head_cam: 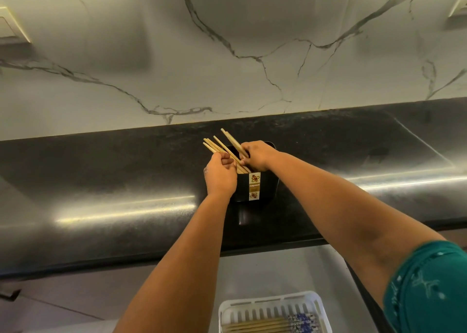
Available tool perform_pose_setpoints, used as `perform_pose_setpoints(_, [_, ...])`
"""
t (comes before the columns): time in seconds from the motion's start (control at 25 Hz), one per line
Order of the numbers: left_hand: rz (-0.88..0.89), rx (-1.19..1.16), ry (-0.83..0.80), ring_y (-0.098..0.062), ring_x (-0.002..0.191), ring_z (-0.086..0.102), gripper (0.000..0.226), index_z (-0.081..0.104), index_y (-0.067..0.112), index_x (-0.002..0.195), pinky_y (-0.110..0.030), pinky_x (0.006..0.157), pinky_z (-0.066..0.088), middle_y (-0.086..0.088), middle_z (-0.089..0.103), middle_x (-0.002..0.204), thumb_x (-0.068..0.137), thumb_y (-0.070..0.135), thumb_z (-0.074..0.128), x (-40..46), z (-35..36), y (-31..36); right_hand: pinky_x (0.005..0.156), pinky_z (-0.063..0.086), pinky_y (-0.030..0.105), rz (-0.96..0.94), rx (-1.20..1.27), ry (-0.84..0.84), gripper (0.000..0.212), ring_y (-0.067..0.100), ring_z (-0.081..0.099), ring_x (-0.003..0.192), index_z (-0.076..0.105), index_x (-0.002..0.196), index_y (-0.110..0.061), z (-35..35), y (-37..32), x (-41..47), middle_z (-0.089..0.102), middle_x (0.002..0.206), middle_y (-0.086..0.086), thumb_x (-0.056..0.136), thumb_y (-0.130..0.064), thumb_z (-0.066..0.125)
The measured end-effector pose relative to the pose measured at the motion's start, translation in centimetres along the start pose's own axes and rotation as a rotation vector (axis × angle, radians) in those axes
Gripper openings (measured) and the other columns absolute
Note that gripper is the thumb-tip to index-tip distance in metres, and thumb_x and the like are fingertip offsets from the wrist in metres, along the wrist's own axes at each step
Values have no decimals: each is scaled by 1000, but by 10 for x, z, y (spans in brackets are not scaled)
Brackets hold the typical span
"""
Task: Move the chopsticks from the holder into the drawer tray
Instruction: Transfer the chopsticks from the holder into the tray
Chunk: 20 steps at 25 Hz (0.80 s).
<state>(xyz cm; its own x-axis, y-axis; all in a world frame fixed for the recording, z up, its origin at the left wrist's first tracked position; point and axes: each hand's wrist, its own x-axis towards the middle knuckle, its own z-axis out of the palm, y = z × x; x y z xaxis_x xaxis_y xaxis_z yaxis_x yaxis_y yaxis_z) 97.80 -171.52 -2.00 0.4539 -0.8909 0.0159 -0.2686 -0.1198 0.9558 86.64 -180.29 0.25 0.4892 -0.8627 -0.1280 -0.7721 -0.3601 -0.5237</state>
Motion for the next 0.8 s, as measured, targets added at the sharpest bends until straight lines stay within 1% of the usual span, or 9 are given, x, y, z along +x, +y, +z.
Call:
perform_pose_setpoints(0.16, [-17, -85, -62, -13, 91, 68, 21, 60, 15, 105, -25, 80, 55, -2, 69, 95, 88, 3, 62, -4, -8, 8, 88, 51, 37, -11, 87, 139, 13, 21, 63, 94, 64, 103, -14, -12, -2, -9, 66, 100, 7, 94, -17, 56])
perform_pose_setpoints(0.32, [-42, -208, -111, -14, 87, 71, 19, 61, 16, 107, -31, 83, 57, -5, 72, 93, 89, 11, 64, -18, -19, 22, 88, 53, 37, -101, 108, 286, 12, 21, 64, 88, 67, 98, -12, -50, -20, -31, 68, 94, 8, 92, -12, 56])
perform_pose_setpoints(0.4, [-47, -241, -93, -17, 93, 71, 18, 63, 15, 107, -33, 85, 57, -7, 71, 97, 89, 14, 64, -31, -24, 30, 86, 54, 33, -172, 160, 383, 13, 20, 66, 90, 68, 100, -10, -69, -33, -48, 70, 96, 9, 92, -13, 59])
perform_pose_setpoints(0.48, [45, -160, -60, -18, 107, 65, 29, 60, 16, 118, -32, 91, 54, -6, 68, 113, 90, 20, 64, -46, -33, 50, 87, 53, 28, -229, 219, 438, 16, 16, 67, 92, 66, 105, -10, -90, -54, -75, 71, 99, 5, 92, -17, 61])
perform_pose_setpoints(0.56, [173, 51, -116, -17, 129, 50, 54, 46, 17, 139, -36, 106, 43, -3, 54, 139, 90, 31, 63, -59, -45, 73, 89, 54, 27, -240, 225, 385, 20, 12, 67, 94, 64, 107, -10, -110, -75, -105, 70, 100, 2, 90, -21, 64])
perform_pose_setpoints(0.64, [215, 114, -273, -19, 134, 44, 64, 37, 16, 145, -40, 111, 37, -3, 48, 145, 90, 36, 62, -72, -57, 91, 89, 56, 31, -199, 254, 263, 25, 13, 68, 94, 64, 108, -9, -123, -89, -135, 70, 102, 2, 87, -23, 68])
perform_pose_setpoints(0.72, [169, -3, -452, -19, 114, 60, 47, 54, 15, 132, -39, 101, 46, -5, 64, 124, 91, 36, 60, -94, -71, 99, 83, 59, 32, -191, 397, 136, 29, 16, 71, 92, 62, 110, -6, -120, -100, -169, 71, 102, 7, 86, -19, 69])
perform_pose_setpoints(0.76, [116, -63, -554, -19, 102, 65, 38, 61, 12, 122, -38, 95, 49, -5, 69, 111, 92, 35, 59, -109, -77, 101, 81, 60, 31, -195, 479, 104, 29, 17, 72, 92, 61, 111, -5, -115, -104, -187, 71, 102, 9, 85, -16, 70])
perform_pose_setpoints(0.8, [47, -102, -645, -19, 97, 68, 33, 64, 9, 116, -37, 92, 51, -7, 72, 105, 93, 32, 58, -125, -81, 100, 79, 60, 32, -185, 547, 91, 30, 19, 73, 91, 60, 112, -3, -108, -104, -204, 71, 102, 11, 85, -14, 70])
